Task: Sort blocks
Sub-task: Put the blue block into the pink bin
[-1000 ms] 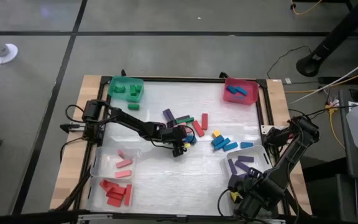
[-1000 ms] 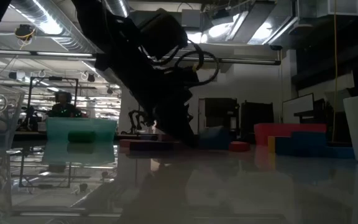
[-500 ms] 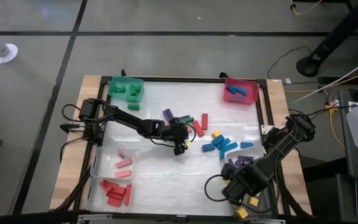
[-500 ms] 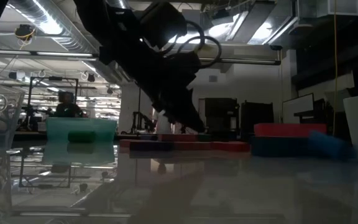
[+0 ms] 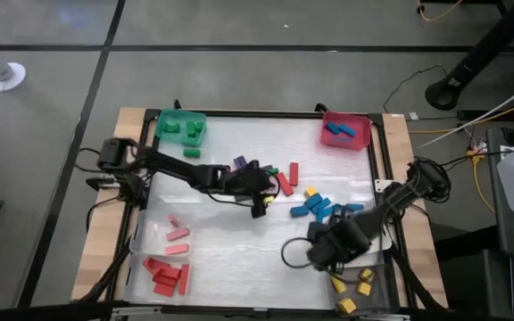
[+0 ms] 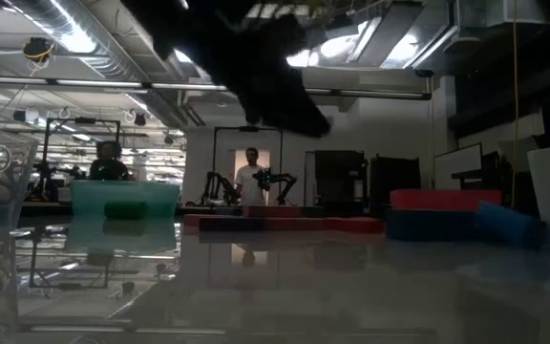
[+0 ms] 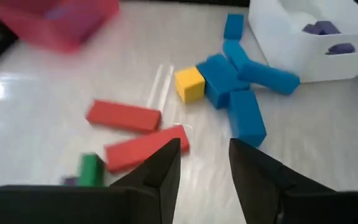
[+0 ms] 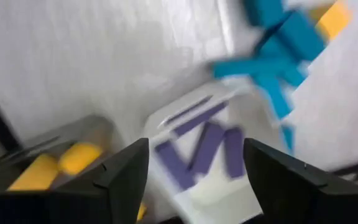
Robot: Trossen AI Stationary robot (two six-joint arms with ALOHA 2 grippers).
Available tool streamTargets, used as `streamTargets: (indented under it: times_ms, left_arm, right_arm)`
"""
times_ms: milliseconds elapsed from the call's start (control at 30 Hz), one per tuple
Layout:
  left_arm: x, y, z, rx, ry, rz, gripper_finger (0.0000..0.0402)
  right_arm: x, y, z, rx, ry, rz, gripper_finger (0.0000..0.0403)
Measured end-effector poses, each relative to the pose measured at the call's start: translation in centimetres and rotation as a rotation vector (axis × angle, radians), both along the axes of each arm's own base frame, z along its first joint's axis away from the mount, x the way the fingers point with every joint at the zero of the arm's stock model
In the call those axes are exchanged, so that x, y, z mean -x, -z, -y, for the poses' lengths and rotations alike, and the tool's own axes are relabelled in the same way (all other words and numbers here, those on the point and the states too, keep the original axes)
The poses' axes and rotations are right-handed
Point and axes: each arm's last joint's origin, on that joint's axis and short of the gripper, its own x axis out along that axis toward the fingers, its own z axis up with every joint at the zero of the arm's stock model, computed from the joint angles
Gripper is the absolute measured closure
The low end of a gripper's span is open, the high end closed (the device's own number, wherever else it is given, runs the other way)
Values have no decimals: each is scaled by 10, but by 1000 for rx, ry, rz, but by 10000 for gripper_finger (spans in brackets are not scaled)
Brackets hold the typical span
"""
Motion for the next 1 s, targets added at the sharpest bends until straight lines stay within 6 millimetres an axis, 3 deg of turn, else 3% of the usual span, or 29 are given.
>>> streamTargets:
  times_ms: [200,467,700,1000]
  left_arm:
    - [30,-54,-11,-106,33,34,285]
    - [83,-101,-25,-125,2,-8,286]
    - [115,-111,-26,-94,-24,-108,286]
    - [123,-103,-26,-52,-49,-201,286]
  right_arm:
    - [-26,0,34,9,-95,52,146]
    - [-70,23,78,-18,-156,72,146]
    - [-95,50,107,-107,-231,23,146]
    - [-102,77,128,-178,-276,-47,146]
